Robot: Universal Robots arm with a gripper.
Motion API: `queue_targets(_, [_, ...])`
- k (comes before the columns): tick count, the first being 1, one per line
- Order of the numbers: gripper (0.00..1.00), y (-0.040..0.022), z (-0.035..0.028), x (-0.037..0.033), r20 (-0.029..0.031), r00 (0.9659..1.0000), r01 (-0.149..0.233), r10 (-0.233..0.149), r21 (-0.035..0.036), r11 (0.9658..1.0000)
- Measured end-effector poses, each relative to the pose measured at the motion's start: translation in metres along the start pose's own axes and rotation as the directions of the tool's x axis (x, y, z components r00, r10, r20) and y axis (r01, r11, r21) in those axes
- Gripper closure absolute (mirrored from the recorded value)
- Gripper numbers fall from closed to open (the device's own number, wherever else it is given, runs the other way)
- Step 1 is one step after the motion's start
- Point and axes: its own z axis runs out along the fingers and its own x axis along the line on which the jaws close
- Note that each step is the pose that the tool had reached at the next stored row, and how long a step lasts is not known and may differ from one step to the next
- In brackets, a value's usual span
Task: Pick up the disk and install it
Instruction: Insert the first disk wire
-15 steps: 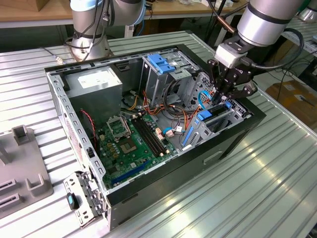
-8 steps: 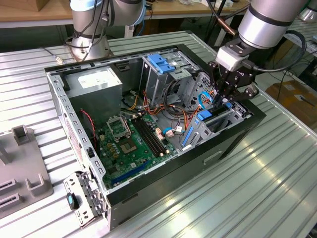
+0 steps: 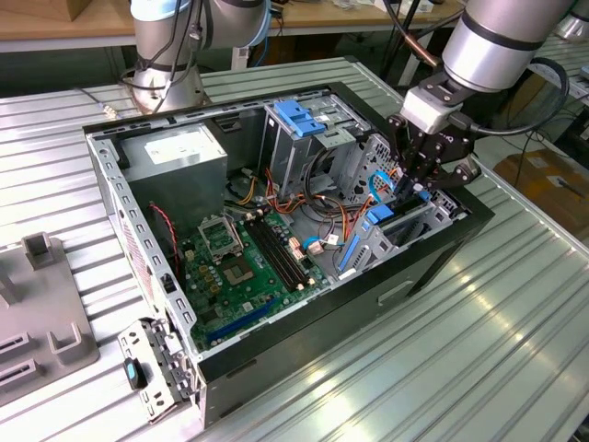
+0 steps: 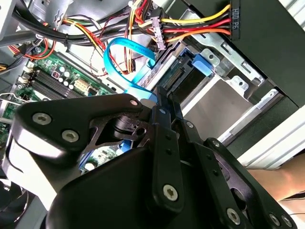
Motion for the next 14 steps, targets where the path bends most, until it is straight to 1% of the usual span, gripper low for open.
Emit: queue_targets(14, [0.84,0.0003,0.0039,0.0000,0.0001,1.0000,0.000,0.000,0.0000,1.0000])
